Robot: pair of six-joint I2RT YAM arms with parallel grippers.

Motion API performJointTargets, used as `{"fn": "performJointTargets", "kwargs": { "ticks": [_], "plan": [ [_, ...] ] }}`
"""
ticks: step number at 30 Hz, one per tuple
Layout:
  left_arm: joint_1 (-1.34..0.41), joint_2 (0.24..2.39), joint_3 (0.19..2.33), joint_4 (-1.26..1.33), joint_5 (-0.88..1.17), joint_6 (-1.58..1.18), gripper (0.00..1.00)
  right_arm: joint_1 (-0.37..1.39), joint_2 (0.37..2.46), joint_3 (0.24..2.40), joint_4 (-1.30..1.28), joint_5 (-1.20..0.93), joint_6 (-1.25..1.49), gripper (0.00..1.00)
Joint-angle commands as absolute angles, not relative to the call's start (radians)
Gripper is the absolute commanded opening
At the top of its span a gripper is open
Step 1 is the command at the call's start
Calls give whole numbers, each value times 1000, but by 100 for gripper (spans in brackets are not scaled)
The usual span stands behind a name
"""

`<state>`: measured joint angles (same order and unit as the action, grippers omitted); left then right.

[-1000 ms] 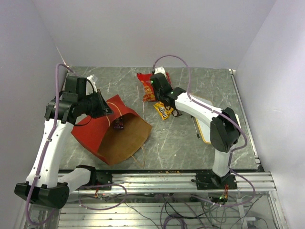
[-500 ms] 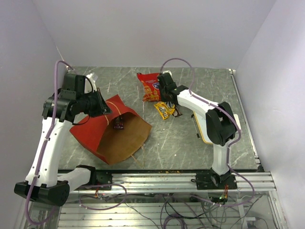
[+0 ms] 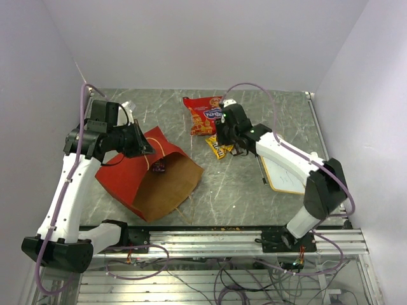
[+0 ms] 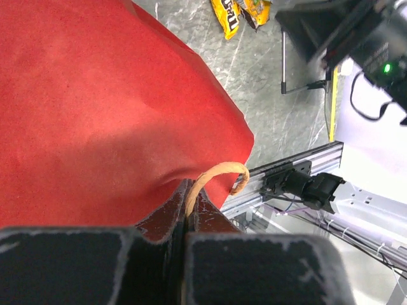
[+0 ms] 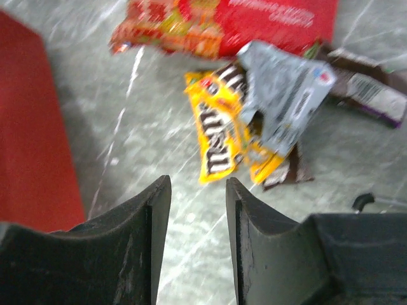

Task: Take the snacks out of the paper bag
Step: Place the snack at the center of the board, then take out the snack from the paper bag.

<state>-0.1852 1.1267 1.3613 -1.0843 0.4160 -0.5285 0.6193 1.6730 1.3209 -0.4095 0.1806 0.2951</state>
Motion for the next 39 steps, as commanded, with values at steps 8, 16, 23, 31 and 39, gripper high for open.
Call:
{"fn": "performJointTargets", "kwargs": {
  "ticks": [8, 16, 23, 31, 39],
  "plan": [
    [-186, 1133, 1373, -1051, 436, -520, 7, 933, 1449, 1097, -243, 59, 216, 42],
    [-187, 1139, 1386, -1062, 425, -511, 7, 1157, 1378, 930, 92, 38, 25, 48],
    [-187, 1147, 1393, -1071, 416, -504, 7, 1244, 1522, 857, 460, -73, -310, 56],
    [-186, 1156, 1406, -1090, 407, -489, 7, 1247, 1836, 1036, 592, 33, -487, 69],
    [-186, 1169, 1422, -1111, 408, -464, 7, 1239, 2046, 1087, 829, 207, -560, 84]
  ]
}}
